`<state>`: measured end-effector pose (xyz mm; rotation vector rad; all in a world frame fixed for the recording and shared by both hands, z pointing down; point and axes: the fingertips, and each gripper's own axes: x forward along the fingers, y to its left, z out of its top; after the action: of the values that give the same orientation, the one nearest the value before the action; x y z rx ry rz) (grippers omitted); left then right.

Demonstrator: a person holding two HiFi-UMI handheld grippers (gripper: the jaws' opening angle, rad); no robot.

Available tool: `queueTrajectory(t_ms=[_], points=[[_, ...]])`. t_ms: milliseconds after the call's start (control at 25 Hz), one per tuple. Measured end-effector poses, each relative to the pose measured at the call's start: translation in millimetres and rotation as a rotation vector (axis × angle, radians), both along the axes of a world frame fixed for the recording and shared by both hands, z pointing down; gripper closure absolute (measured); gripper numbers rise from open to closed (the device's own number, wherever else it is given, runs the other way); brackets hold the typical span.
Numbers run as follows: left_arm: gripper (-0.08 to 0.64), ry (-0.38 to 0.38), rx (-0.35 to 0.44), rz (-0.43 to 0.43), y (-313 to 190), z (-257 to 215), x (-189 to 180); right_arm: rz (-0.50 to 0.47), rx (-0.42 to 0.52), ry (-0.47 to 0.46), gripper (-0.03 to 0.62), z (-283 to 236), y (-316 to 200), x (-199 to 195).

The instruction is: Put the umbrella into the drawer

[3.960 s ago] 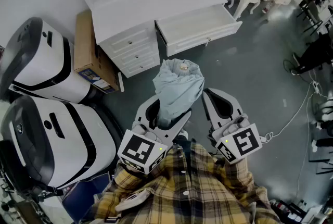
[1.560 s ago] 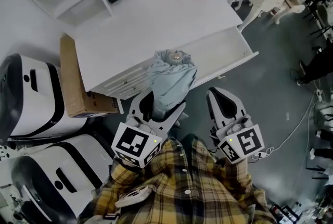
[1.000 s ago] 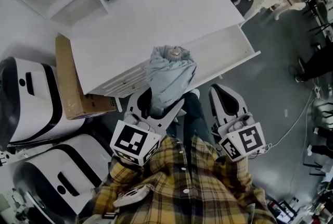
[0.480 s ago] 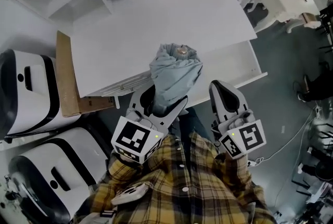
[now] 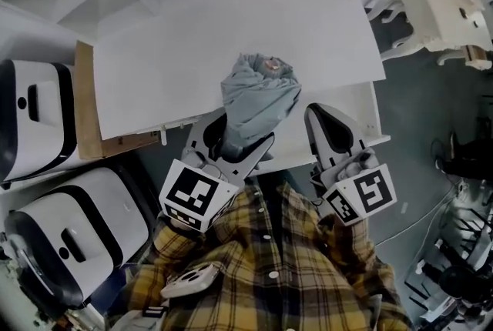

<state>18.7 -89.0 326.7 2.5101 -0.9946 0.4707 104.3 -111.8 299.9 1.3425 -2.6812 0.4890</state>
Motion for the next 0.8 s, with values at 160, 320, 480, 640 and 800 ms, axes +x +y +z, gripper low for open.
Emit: queueTrajectory(t_ms=[160, 320, 480, 640, 800], points=[[0.245, -0.015, -0.011, -0.047, -7.1, 7.4, -0.3, -0.059, -0.003, -0.003, 0.575, 3.7, -15.2, -1.2], [0.245, -0.045, -0.019, -0.057, -10.9, 12.8, -3.6, -0.074, -0.014, -0.014, 0.575, 7.1, -24.0, -5.3], [0.245, -0.055, -0.027, -0.036, -11.2, 17.9, -6.5, -0.069, -0.012, -0.011, 0.575, 5.1, -24.3, -14.5], [0.245, -0.060, -0.027, -0.009, -8.1, 20.3, -3.3, -0.061, -0.016, -0.017, 0.575, 5.3, -15.9, -18.2], [0.245, -0.064, -0.020, 0.008, -7.0, 21.5, -1.9, -0.051, -0.019, -0.014, 0.575, 7.7, -11.8, -19.0]])
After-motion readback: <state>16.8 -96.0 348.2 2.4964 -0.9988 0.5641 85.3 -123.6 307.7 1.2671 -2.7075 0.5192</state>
